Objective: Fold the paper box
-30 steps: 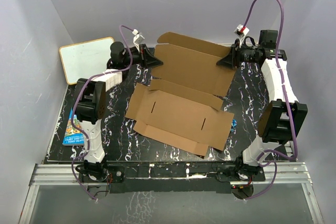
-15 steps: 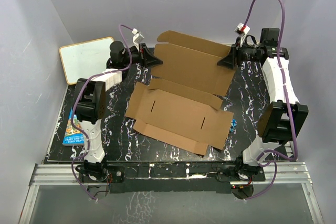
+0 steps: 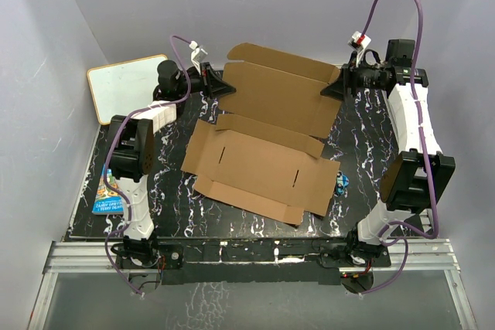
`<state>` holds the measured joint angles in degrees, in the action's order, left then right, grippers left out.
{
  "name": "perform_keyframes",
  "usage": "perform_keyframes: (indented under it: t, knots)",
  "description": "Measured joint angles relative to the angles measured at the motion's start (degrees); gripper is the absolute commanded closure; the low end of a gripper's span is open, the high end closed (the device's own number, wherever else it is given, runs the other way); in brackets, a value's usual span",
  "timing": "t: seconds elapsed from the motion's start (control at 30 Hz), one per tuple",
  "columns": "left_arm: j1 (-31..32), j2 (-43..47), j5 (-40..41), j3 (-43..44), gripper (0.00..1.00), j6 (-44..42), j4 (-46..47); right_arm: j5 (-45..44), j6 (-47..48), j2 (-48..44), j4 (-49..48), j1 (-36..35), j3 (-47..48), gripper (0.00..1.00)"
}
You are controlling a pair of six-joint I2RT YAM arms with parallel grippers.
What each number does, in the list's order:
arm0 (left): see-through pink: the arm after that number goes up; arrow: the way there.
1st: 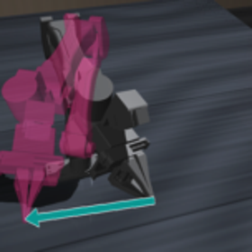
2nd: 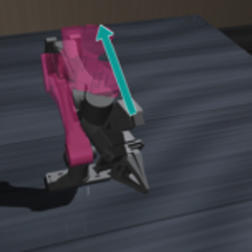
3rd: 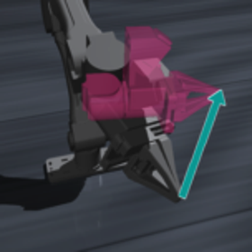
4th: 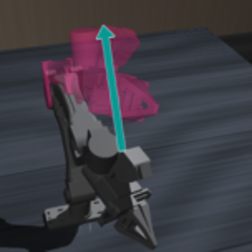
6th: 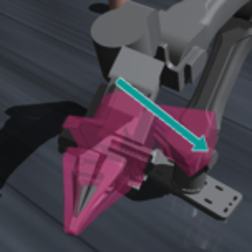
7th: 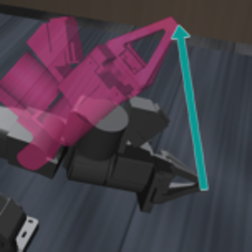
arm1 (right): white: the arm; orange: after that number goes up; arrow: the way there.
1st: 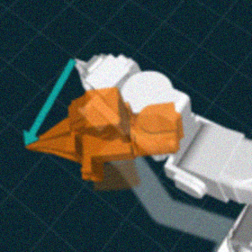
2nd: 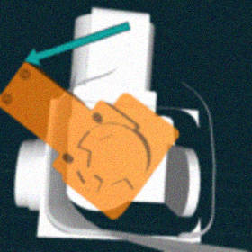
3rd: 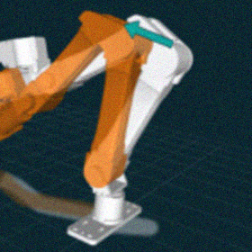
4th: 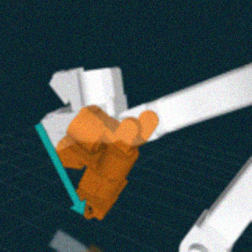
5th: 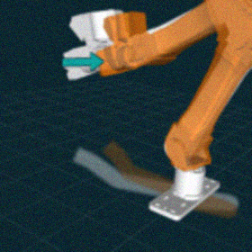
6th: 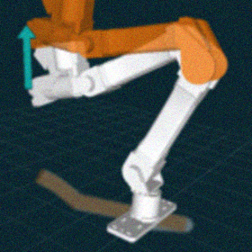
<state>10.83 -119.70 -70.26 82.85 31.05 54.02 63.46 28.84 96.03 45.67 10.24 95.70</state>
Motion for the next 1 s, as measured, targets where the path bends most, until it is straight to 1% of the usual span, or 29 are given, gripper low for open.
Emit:
perform_keyframes:
  t: [0.2, 0.33, 0.37, 0.5, 0.53, 0.6, 0.7, 0.73, 0.8, 0.83, 0.93, 1.0]
  knots:
    - [0.0, -0.55, -0.02, 0.0, 1.0, 2.29, 2.73, 0.42, 0.04, 0.0, 0.79, -0.39, 0.0, 0.48]
    - [0.0, -1.01, -0.02, 0.0, 1.0, 3.45, 3.39, 0.28, 0.07, 0.02, 0.83, -1.22, 0.0, 0.56]
    - [0.0, -1.01, -0.04, 0.0, 1.0, 3.65, 3.58, 0.28, 0.04, 0.02, 0.83, -1.38, 0.0, 0.59]
    - [0.0, -1.01, -0.07, 0.0, 1.0, 4.11, 4.33, 0.04, 0.02, 0.02, 0.85, -2.01, 0.09, 0.62]
    - [0.0, -1.01, -0.04, 0.02, 1.0, 4.13, 4.35, 0.02, 0.02, 0.02, 0.85, -2.12, 0.09, 0.65]
    - [0.0, -1.01, -0.07, 0.0, 1.0, 4.28, 4.52, -0.2, 0.07, 0.04, 0.85, -2.21, 0.09, 0.74]
    - [0.0, -1.01, -0.07, 0.0, 1.0, 4.55, 4.72, -0.61, 0.15, 0.04, 0.85, -2.21, 0.11, 0.9]
    - [0.0, -1.01, -0.07, 0.02, 1.0, 4.57, 4.74, -0.74, 0.17, 0.04, 0.85, -2.21, 0.15, 0.92]
    - [-0.02, -1.01, -0.02, 0.0, 1.0, 4.57, 4.72, -0.42, -0.31, 0.04, 0.98, -2.21, 0.26, 0.92]
    - [-0.02, -1.01, 0.02, 0.0, 0.93, 4.57, 4.72, -0.35, -0.42, 0.04, 1.03, -2.21, 0.39, 0.92]
    - [-0.17, -1.01, 0.85, 0.0, 0.64, 4.85, 4.7, -0.33, -0.48, 0.02, 0.96, -2.21, 0.59, 0.92]
    - [-0.57, -0.83, 2.82, -0.17, 0.47, 6.21, 4.22, -0.61, -0.68, 0.02, 0.85, -2.25, 0.61, 0.92]
